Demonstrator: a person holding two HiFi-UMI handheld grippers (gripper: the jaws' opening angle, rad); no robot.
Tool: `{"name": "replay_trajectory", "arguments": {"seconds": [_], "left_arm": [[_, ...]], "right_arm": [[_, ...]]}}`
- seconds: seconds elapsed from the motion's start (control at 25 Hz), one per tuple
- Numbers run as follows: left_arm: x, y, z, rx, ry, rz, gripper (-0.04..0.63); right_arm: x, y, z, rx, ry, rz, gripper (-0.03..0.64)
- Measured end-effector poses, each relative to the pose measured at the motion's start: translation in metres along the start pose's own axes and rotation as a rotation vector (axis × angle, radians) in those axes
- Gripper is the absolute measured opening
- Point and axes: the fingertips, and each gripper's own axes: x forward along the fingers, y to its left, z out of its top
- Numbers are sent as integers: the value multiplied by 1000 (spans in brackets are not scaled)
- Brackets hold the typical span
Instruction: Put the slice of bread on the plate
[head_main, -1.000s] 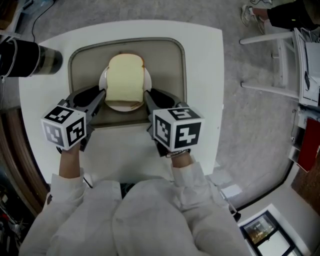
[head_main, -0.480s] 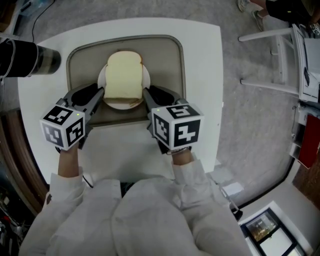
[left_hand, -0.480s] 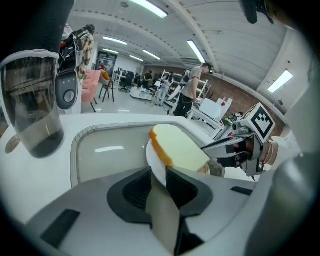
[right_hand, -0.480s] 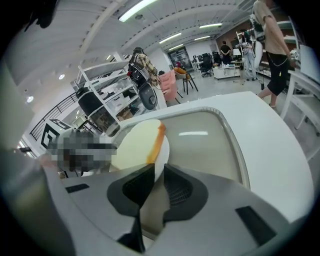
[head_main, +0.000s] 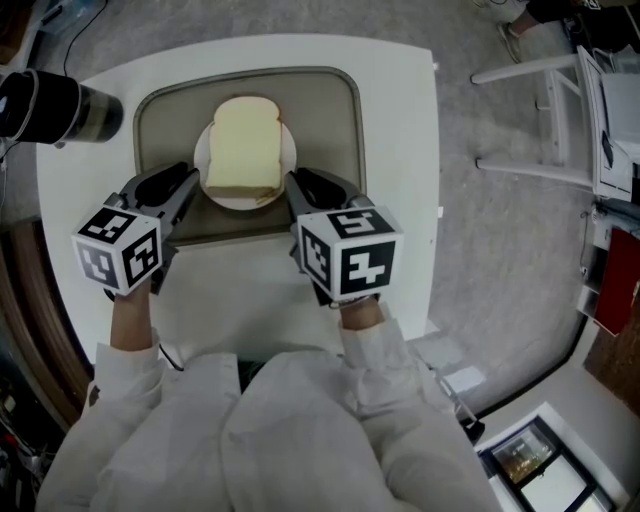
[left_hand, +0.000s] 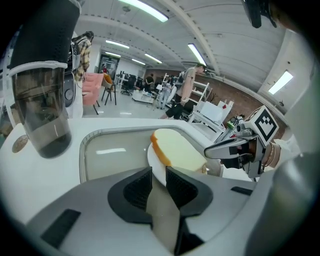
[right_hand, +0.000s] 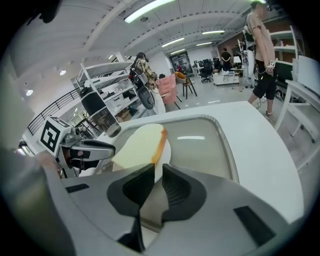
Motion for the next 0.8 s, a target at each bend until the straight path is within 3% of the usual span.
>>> {"name": "replay_trajectory", "arguments": {"seconds": [0.28,0.64,0.8], "left_arm": [[-33,-27,16,38,-109,-1,83],[-78,-87,13,92,-242,-39,80],[-101,-118,1,107,-296,-58,47]], "right_arm": [[-36,10,2,-27,-55,13,54],[-90,46,-9,-105,-158,147,52],[-119,62,-22,-132,-207,191,49]]}}
